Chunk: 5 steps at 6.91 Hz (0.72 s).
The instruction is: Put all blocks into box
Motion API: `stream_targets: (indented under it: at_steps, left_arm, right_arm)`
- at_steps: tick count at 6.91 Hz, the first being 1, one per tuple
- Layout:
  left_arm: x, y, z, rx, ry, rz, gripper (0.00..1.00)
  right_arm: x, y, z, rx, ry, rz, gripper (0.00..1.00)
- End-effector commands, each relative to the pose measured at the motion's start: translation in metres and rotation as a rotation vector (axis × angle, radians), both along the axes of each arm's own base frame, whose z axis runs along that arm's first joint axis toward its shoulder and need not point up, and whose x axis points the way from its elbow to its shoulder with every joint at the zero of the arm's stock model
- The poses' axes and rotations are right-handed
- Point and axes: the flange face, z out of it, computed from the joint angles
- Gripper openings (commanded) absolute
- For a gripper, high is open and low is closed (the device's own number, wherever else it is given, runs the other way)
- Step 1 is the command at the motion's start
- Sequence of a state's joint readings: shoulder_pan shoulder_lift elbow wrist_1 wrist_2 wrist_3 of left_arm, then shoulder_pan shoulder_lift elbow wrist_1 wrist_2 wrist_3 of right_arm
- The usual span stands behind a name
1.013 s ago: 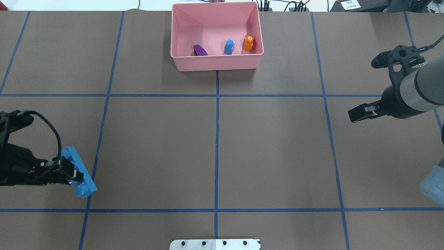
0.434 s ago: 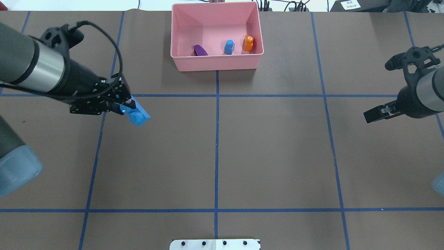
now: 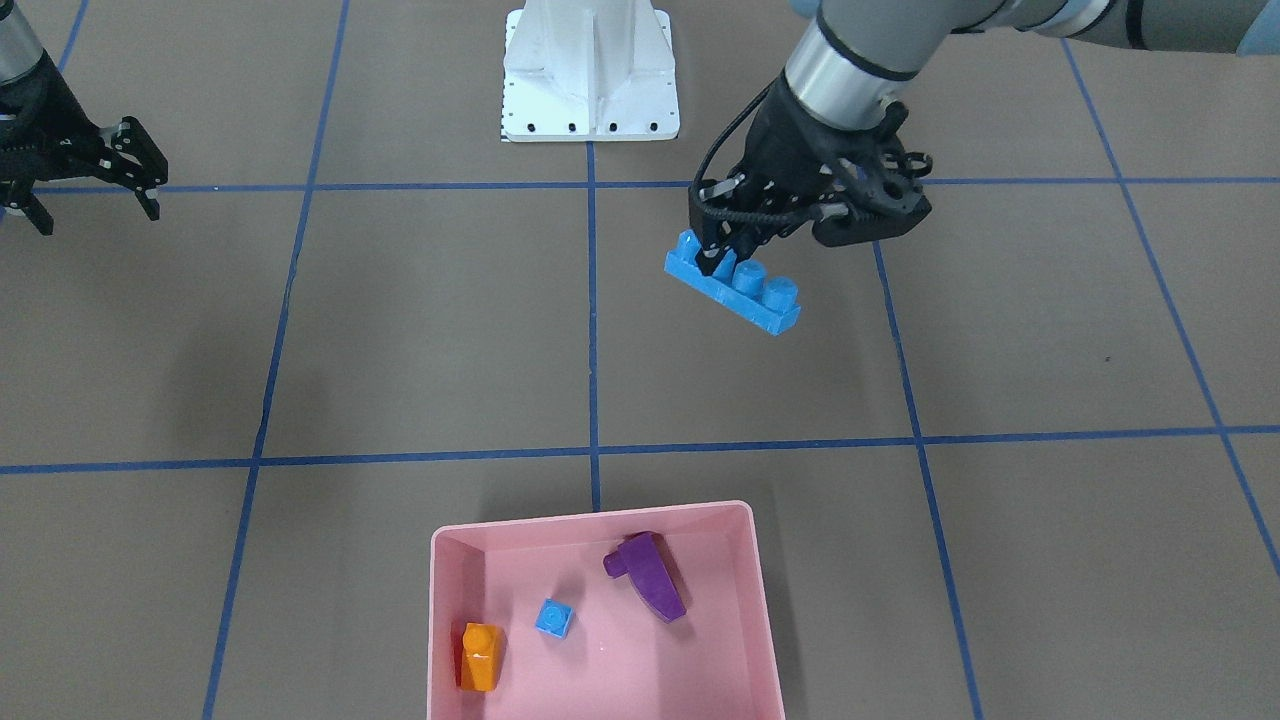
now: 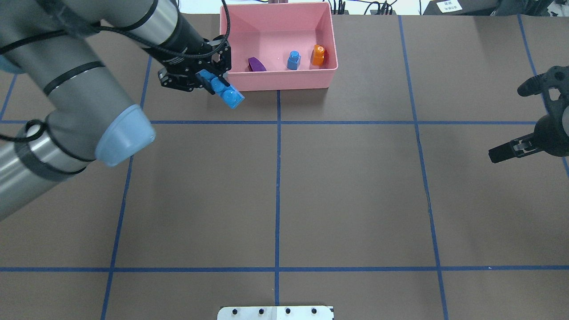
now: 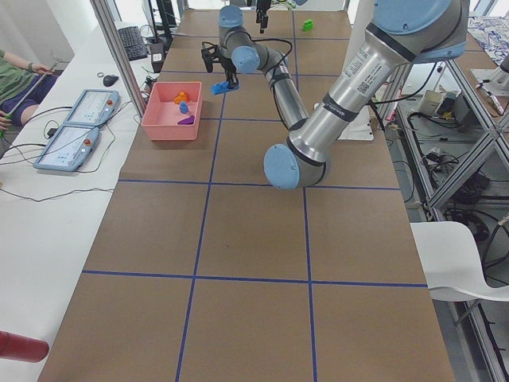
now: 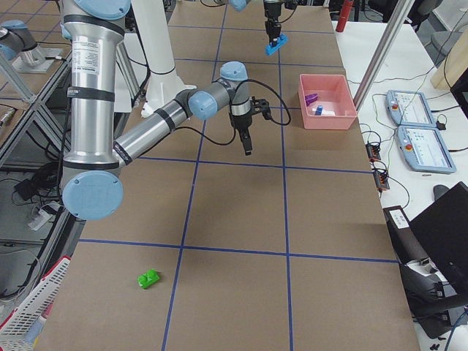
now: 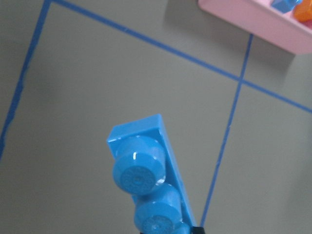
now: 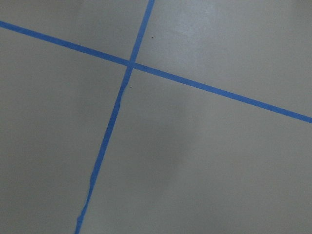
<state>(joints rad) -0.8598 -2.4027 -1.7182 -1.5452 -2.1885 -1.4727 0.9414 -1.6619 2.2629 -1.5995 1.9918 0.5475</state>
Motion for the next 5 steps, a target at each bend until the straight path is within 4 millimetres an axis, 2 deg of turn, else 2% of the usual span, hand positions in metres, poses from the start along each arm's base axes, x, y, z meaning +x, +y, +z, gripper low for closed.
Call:
stream_targets:
  at_steps: [1, 3, 4, 5]
  left_arm:
    - [0.069, -0.091, -0.038, -0.016, -0.039, -0.02, 0.0]
    - [0.11, -0.142, -0.009, 0.0, -0.032, -0.026, 0.0]
    - [0.126, -0.168, -0.013, 0.035, -0.102, -0.07, 0.0]
    - [0.14, -0.185, 0.001, 0.057, -0.144, -0.061, 0.0]
  right_arm:
    - [0.015, 0.005, 0.011, 0.006, -0.007, -0.028, 0.99]
    - [0.031, 0.017, 0.027, 0.011, -0.052, -0.043, 0.99]
    - [0.035, 0.019, 0.028, 0.003, -0.068, -0.044, 0.99]
    - [0.037, 0.019, 0.028, 0.002, -0.071, -0.04, 0.99]
